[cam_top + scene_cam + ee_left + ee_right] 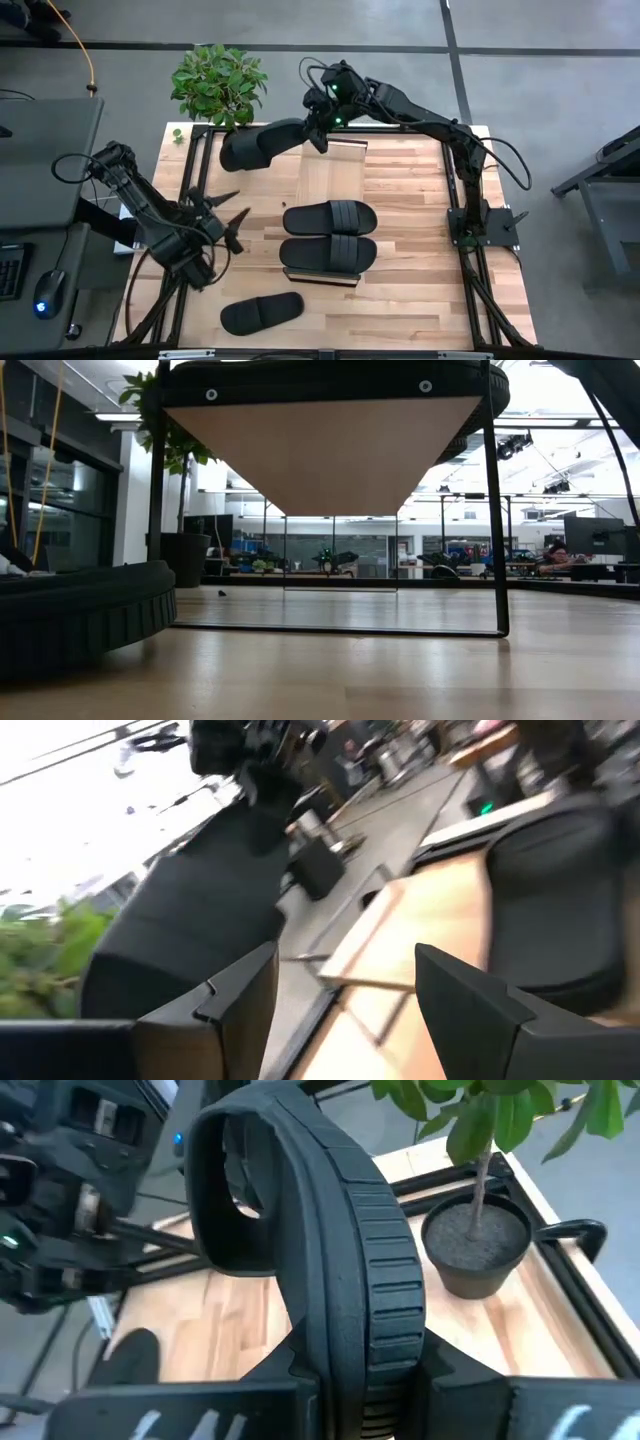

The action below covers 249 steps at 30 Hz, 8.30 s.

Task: Pick and place slides into the shelf
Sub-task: Put the black slide on the shelf

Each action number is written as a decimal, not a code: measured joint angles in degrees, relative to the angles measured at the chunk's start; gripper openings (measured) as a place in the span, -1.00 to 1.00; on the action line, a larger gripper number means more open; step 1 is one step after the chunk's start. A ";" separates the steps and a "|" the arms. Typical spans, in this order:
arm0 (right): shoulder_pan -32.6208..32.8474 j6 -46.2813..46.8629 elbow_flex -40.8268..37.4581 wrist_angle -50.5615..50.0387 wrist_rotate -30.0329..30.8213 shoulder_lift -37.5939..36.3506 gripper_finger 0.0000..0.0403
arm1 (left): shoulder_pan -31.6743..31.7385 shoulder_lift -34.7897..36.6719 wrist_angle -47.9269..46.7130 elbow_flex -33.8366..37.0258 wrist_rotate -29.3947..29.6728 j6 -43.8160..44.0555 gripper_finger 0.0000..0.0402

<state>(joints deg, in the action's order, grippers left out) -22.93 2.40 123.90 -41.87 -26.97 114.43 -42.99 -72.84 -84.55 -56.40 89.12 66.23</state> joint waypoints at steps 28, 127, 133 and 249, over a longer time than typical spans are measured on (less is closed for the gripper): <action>-6.86 27.92 0.00 -3.78 1.44 -0.99 -0.79 | 14.11 0.00 -4.03 -1.70 0.22 -7.90 0.01; 9.65 49.44 -92.15 60.33 16.68 -56.35 -0.79 | 14.11 -0.02 2.70 -1.70 -7.65 -9.40 -0.14; 9.56 52.21 -92.13 59.06 16.51 -56.35 -0.79 | 14.11 -0.03 2.72 -1.70 -7.38 -10.48 -0.14; 4.01 41.07 -92.15 36.55 13.62 -57.18 0.24 | 14.11 -0.07 3.71 -1.68 -0.66 -10.48 -0.14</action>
<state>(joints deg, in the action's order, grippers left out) -18.92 43.46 31.75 -5.31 -13.36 57.25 -28.88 -72.90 -80.84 -58.08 88.47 55.75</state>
